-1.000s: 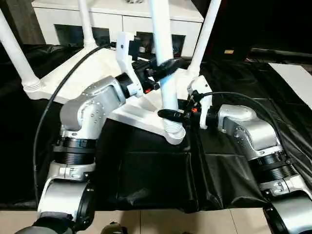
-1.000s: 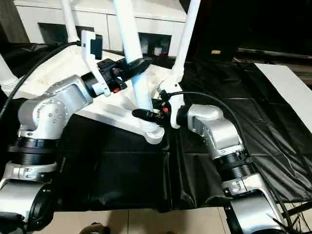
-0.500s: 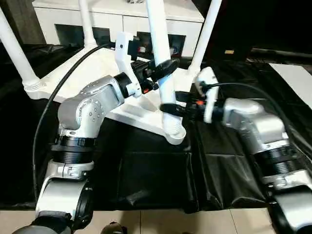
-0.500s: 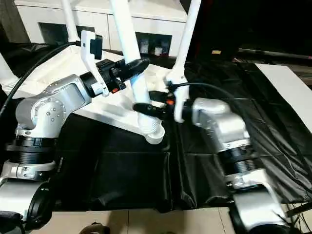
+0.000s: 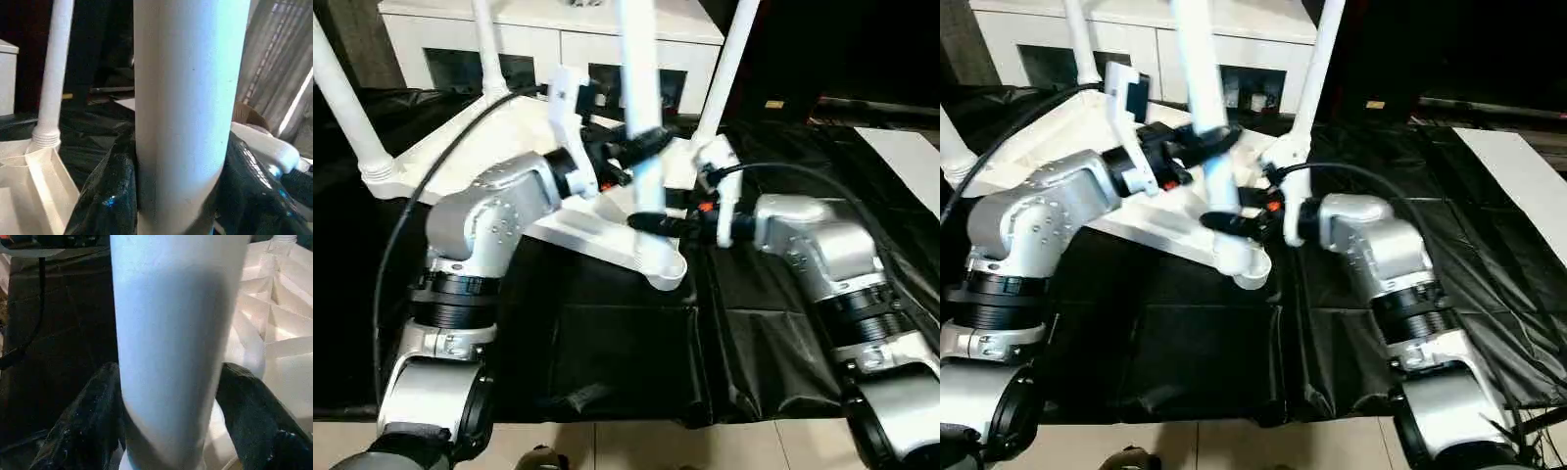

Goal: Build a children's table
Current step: Insert table leg to table base

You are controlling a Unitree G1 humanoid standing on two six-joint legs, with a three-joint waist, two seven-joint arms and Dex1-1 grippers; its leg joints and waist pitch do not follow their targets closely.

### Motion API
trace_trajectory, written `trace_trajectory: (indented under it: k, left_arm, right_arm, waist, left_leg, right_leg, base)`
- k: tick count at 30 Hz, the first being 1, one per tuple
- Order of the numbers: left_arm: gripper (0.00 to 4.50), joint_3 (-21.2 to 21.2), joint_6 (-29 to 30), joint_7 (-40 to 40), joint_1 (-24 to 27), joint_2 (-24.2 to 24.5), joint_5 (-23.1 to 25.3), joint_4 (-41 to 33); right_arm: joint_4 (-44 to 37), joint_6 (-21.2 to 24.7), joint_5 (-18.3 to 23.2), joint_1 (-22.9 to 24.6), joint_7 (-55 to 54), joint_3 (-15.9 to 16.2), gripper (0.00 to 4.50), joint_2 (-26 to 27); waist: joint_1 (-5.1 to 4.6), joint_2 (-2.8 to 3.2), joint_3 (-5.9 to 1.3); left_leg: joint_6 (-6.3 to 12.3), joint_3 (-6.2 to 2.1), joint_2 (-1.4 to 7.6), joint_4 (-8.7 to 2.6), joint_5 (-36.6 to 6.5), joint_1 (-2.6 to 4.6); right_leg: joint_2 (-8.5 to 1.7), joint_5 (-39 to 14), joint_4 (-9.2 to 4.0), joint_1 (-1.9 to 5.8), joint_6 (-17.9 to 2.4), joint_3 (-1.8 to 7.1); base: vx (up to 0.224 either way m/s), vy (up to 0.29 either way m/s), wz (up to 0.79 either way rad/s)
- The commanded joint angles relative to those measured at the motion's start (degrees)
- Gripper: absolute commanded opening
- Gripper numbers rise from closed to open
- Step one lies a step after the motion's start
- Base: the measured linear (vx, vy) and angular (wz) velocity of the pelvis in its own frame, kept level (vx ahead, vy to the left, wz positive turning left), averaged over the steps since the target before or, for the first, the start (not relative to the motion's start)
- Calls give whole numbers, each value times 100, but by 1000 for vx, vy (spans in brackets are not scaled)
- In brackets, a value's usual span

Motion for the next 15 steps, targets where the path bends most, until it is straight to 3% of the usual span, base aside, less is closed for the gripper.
trace_trajectory:
  k: [1, 3, 4, 8, 10, 15]
  left_arm:
    - [181, -111, 18, -110, -86, 32, 28, -162]
    - [181, -126, 10, -133, -76, 49, 36, -165]
    - [181, -129, 11, -144, -73, 50, 44, -168]
    - [181, -162, 15, -187, -64, 73, 60, -195]
    - [181, -166, 16, -195, -62, 80, 63, -198]
    - [181, -181, -14, -244, -63, 138, 98, -160]
  right_arm:
    - [74, 87, -62, -170, 130, 58, 303, -65]
    - [79, 106, -60, -177, 176, 90, 303, -69]
    - [82, 114, -65, -180, 187, 93, 275, -68]
    - [99, 113, -94, -180, 207, 88, 262, -59]
    - [100, 113, -99, -178, 210, 87, 224, -58]
    - [83, 137, -96, -161, 220, 94, 192, -60]
  waist:
    - [3, 4, -453]
    - [-3, 10, -451]
    - [-5, 11, -449]
    - [-4, 8, -451]
    - [-1, 7, -453]
    - [-6, 31, -454]
  left_leg:
    - [-201, -132, 285, -421, -1059, 218]
    - [-216, -136, 289, -425, -1065, 215]
    - [-223, -134, 289, -425, -1062, 218]
    - [-230, -137, 291, -426, -1057, 215]
    - [-226, -134, 289, -423, -1021, 217]
    - [-257, -138, 287, -428, -1077, 222]
  right_leg:
    - [-363, -916, -349, 235, -1161, 195]
    - [-368, -947, -350, 234, -1149, 196]
    - [-368, -949, -351, 233, -1154, 196]
    - [-366, -929, -346, 233, -1143, 197]
    - [-366, -876, -340, 233, -1148, 198]
    - [-362, -867, -341, 233, -1164, 196]
  base:
    - [0, 0, 0]
    - [0, 0, 0]
    - [0, 0, 0]
    - [0, 0, 0]
    - [0, 0, 0]
    - [0, 0, 0]
